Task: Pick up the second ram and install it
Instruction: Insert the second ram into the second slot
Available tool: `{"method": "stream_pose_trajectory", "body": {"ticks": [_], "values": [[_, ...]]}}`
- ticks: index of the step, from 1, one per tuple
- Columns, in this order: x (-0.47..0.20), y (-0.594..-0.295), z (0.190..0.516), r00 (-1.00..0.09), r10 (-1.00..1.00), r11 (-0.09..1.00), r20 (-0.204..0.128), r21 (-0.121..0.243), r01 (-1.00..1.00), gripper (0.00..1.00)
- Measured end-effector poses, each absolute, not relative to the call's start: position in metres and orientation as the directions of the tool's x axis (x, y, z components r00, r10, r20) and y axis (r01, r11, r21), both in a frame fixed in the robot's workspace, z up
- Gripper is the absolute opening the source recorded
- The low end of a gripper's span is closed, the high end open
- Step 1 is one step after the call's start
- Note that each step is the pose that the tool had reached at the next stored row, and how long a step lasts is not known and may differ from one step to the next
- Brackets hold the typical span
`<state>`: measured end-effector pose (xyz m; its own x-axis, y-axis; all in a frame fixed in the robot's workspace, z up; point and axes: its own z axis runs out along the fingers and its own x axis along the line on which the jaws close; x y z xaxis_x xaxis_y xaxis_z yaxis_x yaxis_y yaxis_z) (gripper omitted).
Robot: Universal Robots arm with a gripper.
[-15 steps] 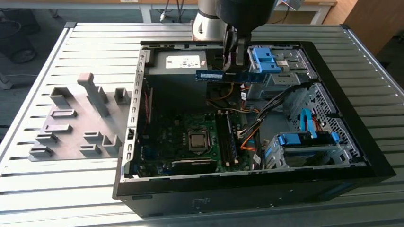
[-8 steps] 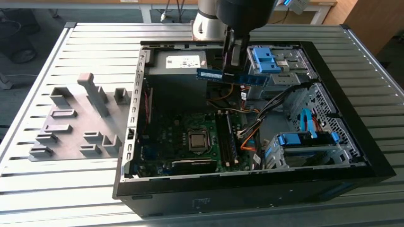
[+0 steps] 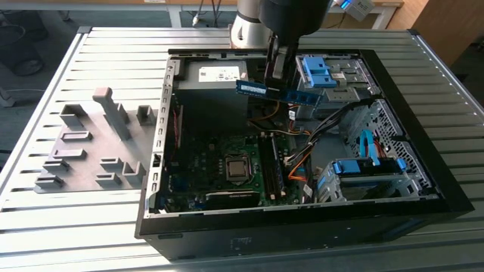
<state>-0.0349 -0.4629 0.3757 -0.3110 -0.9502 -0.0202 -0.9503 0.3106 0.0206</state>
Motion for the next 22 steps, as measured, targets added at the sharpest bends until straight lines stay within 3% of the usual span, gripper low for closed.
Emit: {"method": "stream_pose_trajectory", "body": {"ticks": [13,22], "values": [[-0.0349,-0.4629,0.3757,-0.315,-0.949,0.314,-0.02,0.021,-0.949,0.14],[-0.0349,-0.4629,0.3755,-0.396,-0.918,0.396,-0.02,0.021,-0.918,0.14]]}}
